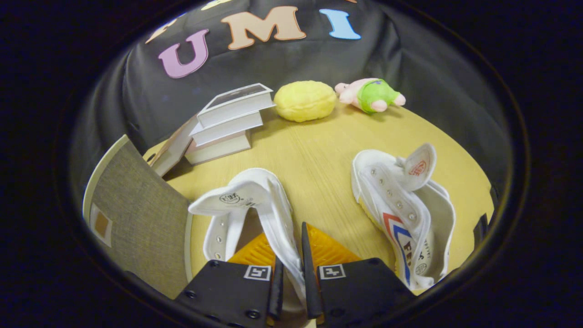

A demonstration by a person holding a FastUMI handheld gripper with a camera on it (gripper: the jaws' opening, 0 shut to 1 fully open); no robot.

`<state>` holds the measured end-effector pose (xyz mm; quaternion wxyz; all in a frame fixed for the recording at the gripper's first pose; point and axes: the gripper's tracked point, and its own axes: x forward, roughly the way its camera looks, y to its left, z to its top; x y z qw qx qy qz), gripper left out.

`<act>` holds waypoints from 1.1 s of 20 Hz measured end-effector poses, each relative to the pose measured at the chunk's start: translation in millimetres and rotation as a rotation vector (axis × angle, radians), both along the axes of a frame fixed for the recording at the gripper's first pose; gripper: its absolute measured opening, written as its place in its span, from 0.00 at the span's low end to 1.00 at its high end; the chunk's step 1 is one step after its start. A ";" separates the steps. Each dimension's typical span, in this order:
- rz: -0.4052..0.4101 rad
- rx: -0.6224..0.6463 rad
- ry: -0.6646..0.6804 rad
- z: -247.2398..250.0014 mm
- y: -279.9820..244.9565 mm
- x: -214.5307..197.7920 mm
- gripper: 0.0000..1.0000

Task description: Open the storage box then place both shoes into the box .Put the left shoe in first, then the right shoe, with the right side of both shoes facing outward in a uniform manner.

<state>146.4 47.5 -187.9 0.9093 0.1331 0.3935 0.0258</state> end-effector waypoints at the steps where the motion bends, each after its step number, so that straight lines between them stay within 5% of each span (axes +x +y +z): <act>1: -0.002 0.001 -0.010 4.7 -4.1 -3.6 0.11; 12: -0.094 -0.118 -0.167 61.9 -8.6 -9.3 0.03; 22: -0.213 -0.407 -0.261 228.7 -36.2 -42.4 0.03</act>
